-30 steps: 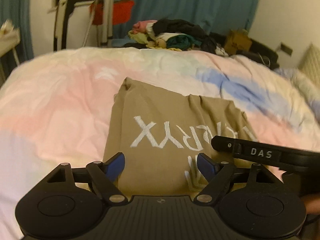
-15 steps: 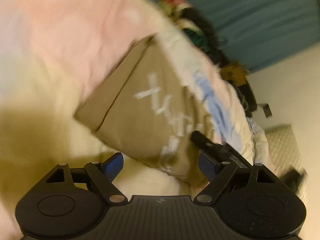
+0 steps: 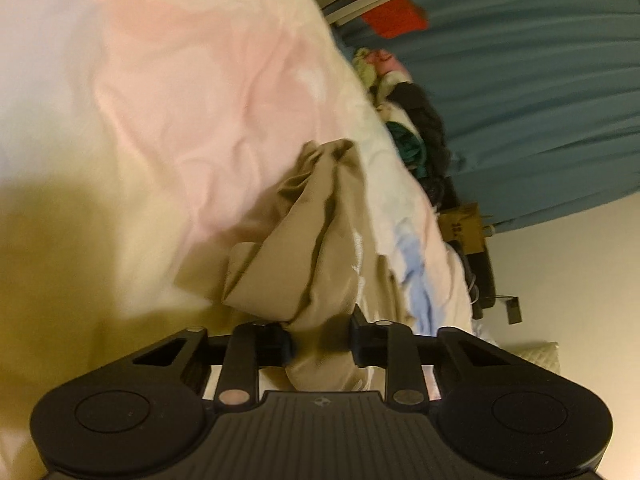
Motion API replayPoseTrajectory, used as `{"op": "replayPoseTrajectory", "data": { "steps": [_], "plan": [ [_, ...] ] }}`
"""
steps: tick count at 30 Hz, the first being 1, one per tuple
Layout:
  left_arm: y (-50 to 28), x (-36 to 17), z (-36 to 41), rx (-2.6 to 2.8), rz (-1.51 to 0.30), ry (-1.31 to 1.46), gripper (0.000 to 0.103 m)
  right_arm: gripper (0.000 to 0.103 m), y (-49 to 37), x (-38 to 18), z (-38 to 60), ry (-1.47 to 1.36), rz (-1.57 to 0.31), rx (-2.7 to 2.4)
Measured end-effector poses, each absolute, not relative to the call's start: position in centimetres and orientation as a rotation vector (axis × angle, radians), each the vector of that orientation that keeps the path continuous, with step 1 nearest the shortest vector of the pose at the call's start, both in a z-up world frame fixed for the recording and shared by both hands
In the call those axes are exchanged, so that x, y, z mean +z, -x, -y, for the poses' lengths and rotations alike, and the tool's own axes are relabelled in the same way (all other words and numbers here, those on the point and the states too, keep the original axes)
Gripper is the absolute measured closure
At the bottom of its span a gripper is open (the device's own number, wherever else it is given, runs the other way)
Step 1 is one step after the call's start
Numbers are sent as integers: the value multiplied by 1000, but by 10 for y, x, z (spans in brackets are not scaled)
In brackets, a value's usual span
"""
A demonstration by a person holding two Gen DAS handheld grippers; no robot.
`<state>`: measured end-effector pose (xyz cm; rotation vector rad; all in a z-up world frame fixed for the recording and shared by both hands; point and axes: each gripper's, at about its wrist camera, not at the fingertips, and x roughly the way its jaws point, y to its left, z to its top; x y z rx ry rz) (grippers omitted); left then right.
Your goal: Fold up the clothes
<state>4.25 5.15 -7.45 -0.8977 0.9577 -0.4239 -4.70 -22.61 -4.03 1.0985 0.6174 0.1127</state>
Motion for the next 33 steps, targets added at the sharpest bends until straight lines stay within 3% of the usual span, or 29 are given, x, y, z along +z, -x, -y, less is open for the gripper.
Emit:
{"op": "replayPoseTrajectory", "data": {
  "steps": [6,12,15,17,22,28,33],
  "plan": [
    [-44,-67,-55,-458,-902,933,83,15,39,-89,228,-1379,-697,153],
    [-46,-70,-59,-454,-903,965,84,20,66,-109,267,-1566,-506,-101],
    [-43,-70,-58,-451,-900,966,84,33,75,-113,277,-1575,-464,-207],
    [-41,-70,-57,-448,-902,967,84,52,76,-113,277,-1551,-466,-255],
    [-40,-65,-56,-452,-906,959,84,77,77,-103,275,-1441,-445,-303],
    [-40,-32,-49,-508,-954,994,84,81,91,-68,286,-1388,-357,-286],
    [-63,9,1,-560,-1029,936,84,81,101,-22,315,-1401,-283,-275]
  ]
}}
